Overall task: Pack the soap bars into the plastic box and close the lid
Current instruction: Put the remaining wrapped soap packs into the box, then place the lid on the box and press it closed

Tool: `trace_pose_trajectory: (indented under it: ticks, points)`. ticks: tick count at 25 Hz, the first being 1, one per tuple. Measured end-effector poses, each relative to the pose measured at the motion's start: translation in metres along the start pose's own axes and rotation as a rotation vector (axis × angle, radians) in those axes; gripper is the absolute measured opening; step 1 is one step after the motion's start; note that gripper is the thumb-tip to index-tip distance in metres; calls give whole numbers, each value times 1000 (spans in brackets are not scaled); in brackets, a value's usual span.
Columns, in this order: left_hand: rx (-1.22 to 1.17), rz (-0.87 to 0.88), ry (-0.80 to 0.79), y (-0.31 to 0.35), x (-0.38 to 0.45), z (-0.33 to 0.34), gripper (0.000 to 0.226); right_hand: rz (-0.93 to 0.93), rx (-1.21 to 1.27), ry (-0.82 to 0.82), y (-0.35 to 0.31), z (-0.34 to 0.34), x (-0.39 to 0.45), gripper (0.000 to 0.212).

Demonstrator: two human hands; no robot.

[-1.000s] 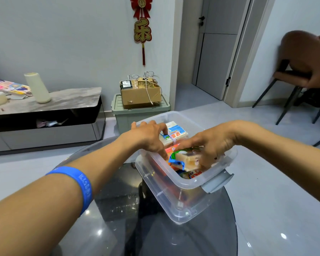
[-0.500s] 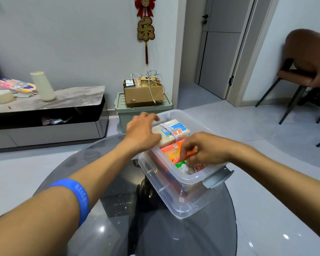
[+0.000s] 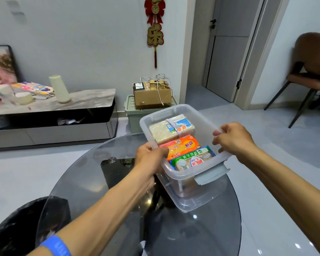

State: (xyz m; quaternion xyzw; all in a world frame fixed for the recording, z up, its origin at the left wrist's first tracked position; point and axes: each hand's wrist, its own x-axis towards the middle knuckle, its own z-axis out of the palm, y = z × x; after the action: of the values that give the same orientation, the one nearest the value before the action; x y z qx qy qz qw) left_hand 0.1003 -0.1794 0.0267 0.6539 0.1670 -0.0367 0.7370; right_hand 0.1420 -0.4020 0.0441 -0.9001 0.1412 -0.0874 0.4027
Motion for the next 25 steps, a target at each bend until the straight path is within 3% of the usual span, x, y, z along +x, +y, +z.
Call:
trace_pose_trajectory:
  ticks: [3,9,15,17,18,20,22,23,25]
  points:
    - [-4,68,75,13,-25,-31,19,-39,93,-112,-26,4,-19,21]
    - [-103,65,276,9,-69,-109,14,-185,76,-346,-81,63,-67,8]
    - [-64,-33,268,-26,-69,-155,28,-192,46,-417,-74,115,-90,5]
    - [-47,-23,219,-31,-66,-164,35,-148,185,-439,-67,110,-86,26]
    - [5,13,229,-31,-67,-169,42,-76,303,-438,-59,108,-84,39]
    - [429,211,371,-32,-70,-183,66,-10,318,-363,-33,108,-90,43]
    - [852,598,402,-32,-79,-189,60,-161,-170,-309,2,117,-100,28]
    - [929,752,298,-30,-84,-187,45,-224,-424,-307,14,123,-108,24]
    - [1017,868,20,-26,-89,-186,38,-275,-643,-276,26,134,-122,28]
